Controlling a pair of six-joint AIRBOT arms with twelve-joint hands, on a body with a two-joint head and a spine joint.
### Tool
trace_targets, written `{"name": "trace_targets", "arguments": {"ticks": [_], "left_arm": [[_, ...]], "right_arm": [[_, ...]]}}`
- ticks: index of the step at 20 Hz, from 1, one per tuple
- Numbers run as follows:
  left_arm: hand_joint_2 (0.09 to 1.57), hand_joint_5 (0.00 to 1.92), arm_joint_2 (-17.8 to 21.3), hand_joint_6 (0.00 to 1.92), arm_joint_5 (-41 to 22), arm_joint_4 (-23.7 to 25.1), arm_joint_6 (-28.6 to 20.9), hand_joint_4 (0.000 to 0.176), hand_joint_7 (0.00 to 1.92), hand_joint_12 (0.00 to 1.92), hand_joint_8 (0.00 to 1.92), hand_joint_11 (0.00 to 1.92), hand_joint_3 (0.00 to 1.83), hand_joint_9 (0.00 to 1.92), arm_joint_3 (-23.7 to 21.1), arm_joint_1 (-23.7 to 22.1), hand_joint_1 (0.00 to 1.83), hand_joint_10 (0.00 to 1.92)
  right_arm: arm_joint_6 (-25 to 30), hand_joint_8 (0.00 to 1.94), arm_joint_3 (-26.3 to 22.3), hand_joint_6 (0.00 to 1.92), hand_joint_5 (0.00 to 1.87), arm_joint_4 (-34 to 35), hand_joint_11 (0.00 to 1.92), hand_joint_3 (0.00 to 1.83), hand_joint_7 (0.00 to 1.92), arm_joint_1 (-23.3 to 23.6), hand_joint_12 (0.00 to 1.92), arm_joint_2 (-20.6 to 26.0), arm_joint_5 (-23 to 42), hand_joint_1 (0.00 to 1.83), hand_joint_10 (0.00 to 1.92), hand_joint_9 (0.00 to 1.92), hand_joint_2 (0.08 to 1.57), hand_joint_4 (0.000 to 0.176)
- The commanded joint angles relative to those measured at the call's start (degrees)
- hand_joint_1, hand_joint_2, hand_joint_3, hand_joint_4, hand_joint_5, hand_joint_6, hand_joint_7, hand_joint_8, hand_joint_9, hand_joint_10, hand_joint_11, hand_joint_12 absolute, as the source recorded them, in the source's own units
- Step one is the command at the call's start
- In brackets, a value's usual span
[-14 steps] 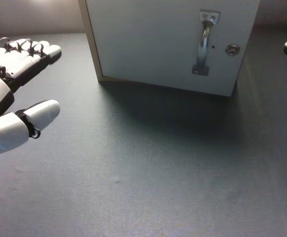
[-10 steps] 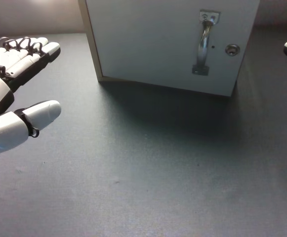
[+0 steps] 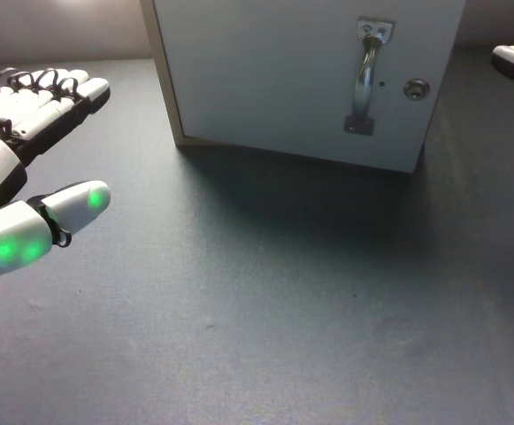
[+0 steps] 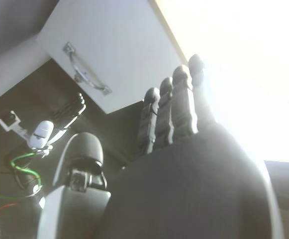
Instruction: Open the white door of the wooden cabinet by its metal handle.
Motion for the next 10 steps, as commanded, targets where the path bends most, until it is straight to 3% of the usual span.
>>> {"name": "trace_targets", "arguments": {"ticks": [1,6,10], "left_arm": [[1.43,0.08,-0.07,0.00,-7.08,-0.40,-0.22,0.000,0.05,0.13,0.00,0.03,0.01,0.05,0.19,-0.70,0.00,0.00],[1.44,0.09,-0.24,0.00,-6.94,-0.26,-0.30,0.000,0.05,0.13,0.00,0.03,0.01,0.05,0.34,-0.71,0.00,0.00],[1.43,0.08,-0.48,0.00,-6.66,-0.05,-0.43,0.000,0.04,0.13,0.00,0.02,0.00,0.03,0.61,-0.88,0.00,0.00]], "right_arm": [[0.26,0.00,0.61,0.00,0.00,2.25,0.00,0.00,0.00,1.08,0.00,-0.02,5.97,0.22,0.00,0.00,1.40,0.000],[-0.30,0.00,2.87,0.00,0.00,1.92,0.00,0.00,0.00,3.91,0.00,-1.19,2.47,0.14,0.00,0.00,1.39,0.000],[-0.47,0.00,4.37,0.00,0.00,1.36,0.00,0.00,0.00,6.13,0.00,-2.44,0.84,0.18,0.00,0.00,1.39,0.000]]}}
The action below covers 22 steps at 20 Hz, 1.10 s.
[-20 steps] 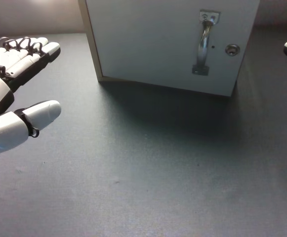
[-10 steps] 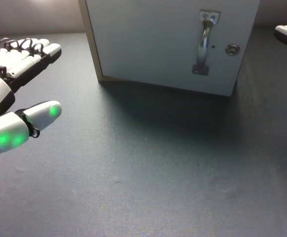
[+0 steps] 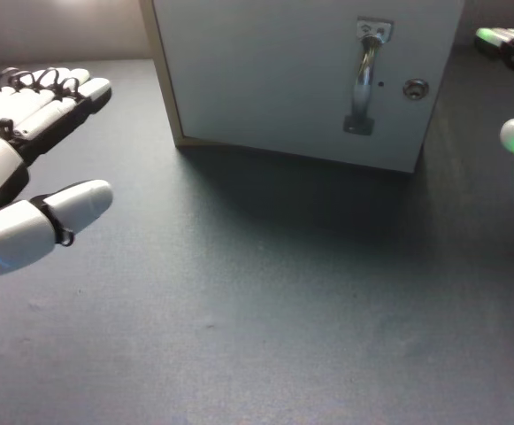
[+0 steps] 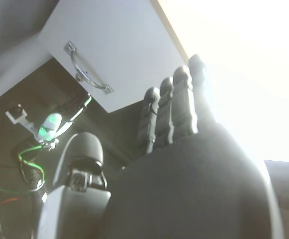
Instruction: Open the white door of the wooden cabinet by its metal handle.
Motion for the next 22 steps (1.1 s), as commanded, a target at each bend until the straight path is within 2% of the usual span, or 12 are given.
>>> {"name": "trace_targets", "arguments": {"ticks": [1,9,14,22], "left_arm": [[1.44,0.08,0.18,0.00,-7.08,-0.02,-0.33,0.000,0.04,0.13,0.00,0.02,0.01,0.04,0.36,-0.39,0.00,0.00],[1.44,0.08,-0.03,0.00,-7.10,0.16,-0.54,0.000,0.04,0.13,0.00,0.01,0.00,0.03,0.40,-0.49,0.00,0.00],[1.44,0.08,-0.13,0.00,-7.03,0.16,-0.60,0.000,0.03,0.14,0.00,0.01,0.00,0.02,0.41,-0.50,0.00,0.00],[1.45,0.08,-0.27,0.00,-7.12,0.16,-0.80,0.000,0.04,0.15,0.00,0.01,0.00,0.04,0.43,-0.51,0.00,0.00]], "right_arm": [[0.15,0.00,1.14,0.00,0.00,0.46,0.00,0.00,0.00,2.28,0.00,-0.25,4.71,0.19,0.00,0.00,1.38,0.000],[0.15,0.00,1.28,0.00,0.00,0.25,0.00,0.00,0.00,2.65,0.00,-0.62,4.48,0.09,0.00,0.00,1.38,0.000],[0.15,0.00,1.23,0.00,0.00,-0.40,0.00,0.00,0.00,3.04,0.00,-0.89,4.47,0.15,0.00,0.00,1.39,0.000],[-0.11,0.00,2.06,0.00,0.00,-2.41,0.00,0.00,0.00,5.98,0.00,-1.51,3.02,0.11,0.00,0.00,1.37,0.000]]}}
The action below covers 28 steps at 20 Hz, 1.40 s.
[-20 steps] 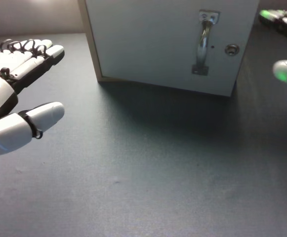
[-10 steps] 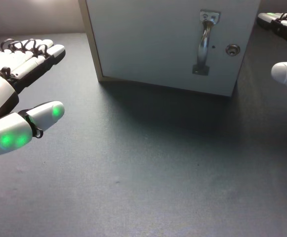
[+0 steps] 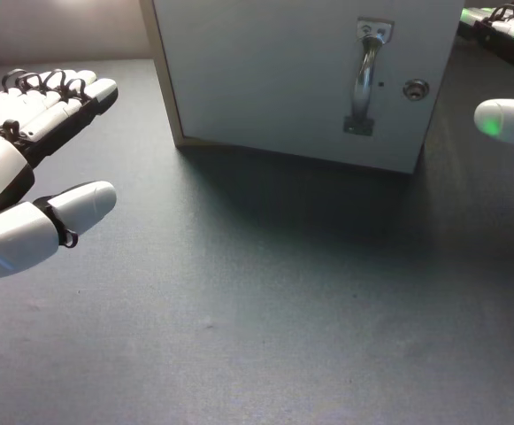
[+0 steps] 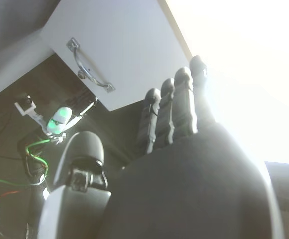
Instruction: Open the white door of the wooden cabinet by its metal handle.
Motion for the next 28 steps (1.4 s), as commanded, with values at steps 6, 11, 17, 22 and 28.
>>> {"name": "trace_targets", "arguments": {"ticks": [6,11,17,22,28], "left_arm": [[1.45,0.07,-0.16,0.00,-7.57,-0.53,-0.48,0.000,0.03,0.16,0.00,0.00,0.00,0.03,0.46,-0.40,0.00,0.00],[1.45,0.07,-0.09,0.00,-7.98,-0.57,-0.75,0.000,0.03,0.17,0.00,0.00,0.00,0.03,0.37,-0.29,0.00,0.00],[1.47,0.05,0.23,0.00,-8.95,-1.19,-0.75,0.000,0.01,0.13,0.00,0.00,0.00,0.01,0.09,0.25,0.00,0.00],[1.47,0.06,0.36,0.00,-9.43,-1.58,-0.75,0.000,0.02,0.13,0.00,0.00,0.00,0.01,-0.09,0.66,0.00,0.00],[1.47,0.06,0.46,0.00,-9.54,-2.04,-0.73,0.000,0.03,0.12,0.00,0.01,0.00,0.02,-0.05,0.80,0.00,0.01]], "right_arm": [[0.07,0.00,-0.76,0.00,0.00,0.03,0.00,0.00,0.00,1.30,0.00,0.04,6.97,0.15,0.00,0.00,1.40,0.000],[0.07,0.00,-3.30,0.00,0.00,-1.53,0.00,0.00,0.00,1.25,0.00,0.21,9.02,0.25,0.00,0.00,1.41,0.000],[0.07,0.00,-6.86,0.00,0.00,-3.06,0.00,0.00,0.00,-0.28,0.00,2.00,11.98,0.21,0.00,0.00,1.37,0.000],[0.08,0.00,-9.73,0.00,0.00,-5.25,0.00,0.00,0.00,-0.90,0.00,3.47,14.66,0.03,0.00,0.00,1.37,0.000],[1.17,0.00,-11.36,0.00,0.00,-10.02,0.00,0.00,0.00,-0.88,0.00,3.57,15.03,0.10,0.00,0.00,1.41,0.000]]}}
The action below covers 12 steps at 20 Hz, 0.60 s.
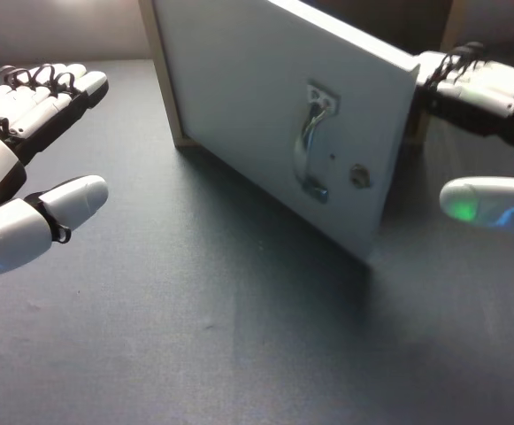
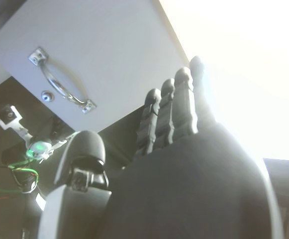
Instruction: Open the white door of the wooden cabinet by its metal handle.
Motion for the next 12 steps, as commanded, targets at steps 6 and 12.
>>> {"name": "trace_targets", "arguments": {"ticks": [6,12], "left_arm": [[1.45,0.08,0.32,0.00,-6.98,-1.17,-0.03,0.000,0.04,0.19,0.00,0.00,0.00,0.03,0.22,-0.08,0.00,0.00],[1.41,0.14,0.28,0.01,-6.56,-2.00,0.31,0.000,0.07,0.04,0.00,0.05,0.00,0.02,0.46,0.18,0.34,0.00]], "right_arm": [[2.70,0.00,0.20,0.00,0.00,-1.14,0.04,0.00,0.00,0.37,0.02,-3.02,7.17,0.22,0.00,0.00,1.40,0.000],[3.96,0.00,1.81,0.00,0.00,-4.63,0.03,0.00,0.00,2.53,0.01,-7.35,7.05,0.28,0.00,0.00,1.40,0.000]]}}
